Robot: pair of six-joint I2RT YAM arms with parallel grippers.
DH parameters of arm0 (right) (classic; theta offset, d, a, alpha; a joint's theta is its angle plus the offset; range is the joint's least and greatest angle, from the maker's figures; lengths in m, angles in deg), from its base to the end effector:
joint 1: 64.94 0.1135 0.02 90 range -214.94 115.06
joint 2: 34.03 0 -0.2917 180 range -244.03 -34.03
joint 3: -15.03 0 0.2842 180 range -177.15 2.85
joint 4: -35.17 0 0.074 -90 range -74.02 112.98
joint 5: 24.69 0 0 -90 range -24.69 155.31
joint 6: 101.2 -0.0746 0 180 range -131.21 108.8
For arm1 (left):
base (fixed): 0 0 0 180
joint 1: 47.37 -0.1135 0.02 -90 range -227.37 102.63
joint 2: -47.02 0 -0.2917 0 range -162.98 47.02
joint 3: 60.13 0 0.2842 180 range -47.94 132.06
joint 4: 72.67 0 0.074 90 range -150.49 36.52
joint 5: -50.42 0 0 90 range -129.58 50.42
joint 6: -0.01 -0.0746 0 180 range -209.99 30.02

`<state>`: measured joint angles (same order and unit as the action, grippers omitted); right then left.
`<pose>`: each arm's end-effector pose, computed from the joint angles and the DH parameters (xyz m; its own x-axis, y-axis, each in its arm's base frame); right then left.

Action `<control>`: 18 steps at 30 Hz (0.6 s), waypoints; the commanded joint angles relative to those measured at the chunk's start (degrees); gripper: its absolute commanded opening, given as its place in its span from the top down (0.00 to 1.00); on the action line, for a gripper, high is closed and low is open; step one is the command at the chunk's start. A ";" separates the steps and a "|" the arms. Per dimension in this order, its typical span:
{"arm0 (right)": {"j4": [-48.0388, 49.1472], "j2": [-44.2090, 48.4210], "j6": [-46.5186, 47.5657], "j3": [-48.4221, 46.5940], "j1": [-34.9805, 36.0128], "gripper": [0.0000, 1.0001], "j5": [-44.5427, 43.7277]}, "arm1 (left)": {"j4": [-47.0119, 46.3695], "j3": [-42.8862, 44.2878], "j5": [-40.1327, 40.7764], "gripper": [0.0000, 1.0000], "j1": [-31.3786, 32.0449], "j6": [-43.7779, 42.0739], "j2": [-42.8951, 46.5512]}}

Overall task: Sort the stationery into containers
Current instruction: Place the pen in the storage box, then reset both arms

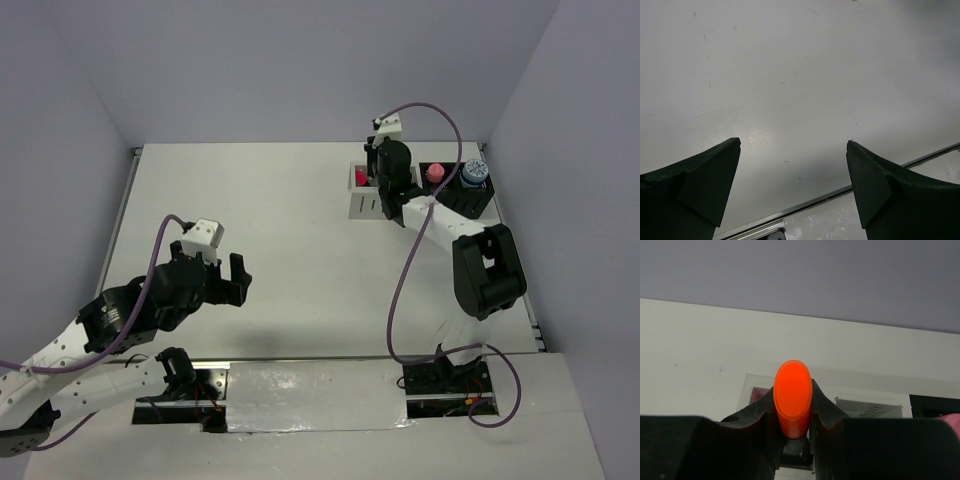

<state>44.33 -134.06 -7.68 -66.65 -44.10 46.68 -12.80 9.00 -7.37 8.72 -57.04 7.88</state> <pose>0.4602 0.1497 0.2882 -0.1464 -0.1180 -0.9822 -0.0515 0.9924 -0.1115 0.1216 -0.1096 0.3714 -0.4749 -0.1184 -0.8720 0.2217 0.9428 -0.2488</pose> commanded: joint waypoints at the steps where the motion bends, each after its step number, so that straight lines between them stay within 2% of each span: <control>1: 3.62 0.27 -1.51 0.67 -0.19 0.80 0.35 | -1.98 -0.17 -0.48 0.01 0.24 -1.48 0.02; 2: 3.53 0.36 -1.51 0.94 -0.19 0.73 0.53 | -2.06 -0.26 -0.56 0.01 0.24 -1.48 0.11; 3: 3.44 0.71 -1.68 1.11 -0.10 0.60 1.05 | -2.15 -0.26 -0.74 0.01 0.33 -1.66 0.29; 4: 3.27 0.89 -1.86 1.29 -0.19 0.30 0.97 | -2.24 -0.26 -0.83 0.01 0.33 -1.75 0.37; 5: 3.01 1.06 -2.21 1.38 -0.19 0.22 0.97 | -2.33 -0.35 -0.83 0.01 0.24 -1.66 0.46; 6: 2.48 1.50 -2.39 1.29 -0.27 0.18 0.88 | -2.33 -0.35 -0.83 0.01 0.24 -1.75 0.55; 7: 2.21 1.76 -2.56 1.38 -0.10 0.01 0.97 | -2.33 -0.35 -0.66 0.01 0.33 -1.75 0.72; 14: 1.78 8.43 -3.35 3.05 -0.19 0.00 2.55 | -1.72 0.09 2.24 0.01 0.33 -0.17 0.64; 16: -0.85 11.59 -5.89 3.83 0.07 0.00 3.51 | -1.37 0.27 6.98 0.01 0.15 1.67 -0.50; 18: -3.40 18.53 -7.92 5.33 0.60 0.00 4.56 | 1.34 1.58 11.10 0.01 -1.50 4.47 -3.38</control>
<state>41.57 -125.93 -12.26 -62.21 -44.07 49.69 -12.78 8.92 -3.53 8.50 -55.92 7.29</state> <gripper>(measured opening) 0.994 0.993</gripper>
